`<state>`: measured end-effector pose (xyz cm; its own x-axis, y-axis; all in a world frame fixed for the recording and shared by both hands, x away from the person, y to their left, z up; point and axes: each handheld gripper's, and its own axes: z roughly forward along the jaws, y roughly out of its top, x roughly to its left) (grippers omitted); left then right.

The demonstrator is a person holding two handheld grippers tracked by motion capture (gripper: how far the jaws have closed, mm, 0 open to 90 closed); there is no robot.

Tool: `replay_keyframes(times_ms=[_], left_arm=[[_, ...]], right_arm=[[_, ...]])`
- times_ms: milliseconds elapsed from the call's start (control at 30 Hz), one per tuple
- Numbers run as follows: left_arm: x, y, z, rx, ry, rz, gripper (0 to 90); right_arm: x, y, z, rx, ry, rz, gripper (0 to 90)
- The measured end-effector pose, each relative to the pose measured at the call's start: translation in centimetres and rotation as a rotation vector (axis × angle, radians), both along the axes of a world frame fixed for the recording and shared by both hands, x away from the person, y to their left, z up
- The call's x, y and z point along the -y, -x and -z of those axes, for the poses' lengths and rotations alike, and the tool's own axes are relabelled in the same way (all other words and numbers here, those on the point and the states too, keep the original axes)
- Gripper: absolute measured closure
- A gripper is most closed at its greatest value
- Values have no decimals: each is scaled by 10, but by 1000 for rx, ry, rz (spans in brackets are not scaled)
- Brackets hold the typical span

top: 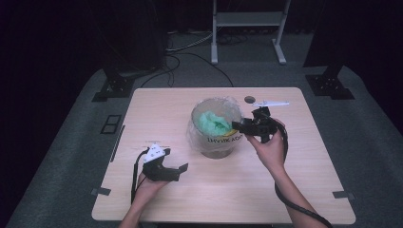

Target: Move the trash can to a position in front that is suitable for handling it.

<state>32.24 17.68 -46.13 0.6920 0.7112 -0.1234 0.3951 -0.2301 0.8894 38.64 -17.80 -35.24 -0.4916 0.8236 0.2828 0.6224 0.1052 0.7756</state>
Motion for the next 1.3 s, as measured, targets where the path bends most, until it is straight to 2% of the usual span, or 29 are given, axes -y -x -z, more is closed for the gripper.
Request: replay_keyframes(times_ms=[533,867,933,1067,1200,1233,1300], left_arm=[[0,0,1,-10,3,13,18],[1,0,0,-6,-6,22,19],[1,0,0,-5,-7,24,18],[1,1,-1,-3,-7,30,18],[3,3,-5,-6,6,35,19],[3,3,-5,-7,6,38,19],[4,4,-7,-8,6,46,19]], right_arm=[[-38,4,-2,-8,8,-74,484],[-49,8,-2,-15,3,-116,474],[-49,8,-2,-15,2,-117,469],[-44,10,-4,1,-27,-119,385],[-26,13,-6,20,-101,-103,361],[-14,15,-7,29,-128,-88,350],[-4,16,-6,34,-145,-72,339]])
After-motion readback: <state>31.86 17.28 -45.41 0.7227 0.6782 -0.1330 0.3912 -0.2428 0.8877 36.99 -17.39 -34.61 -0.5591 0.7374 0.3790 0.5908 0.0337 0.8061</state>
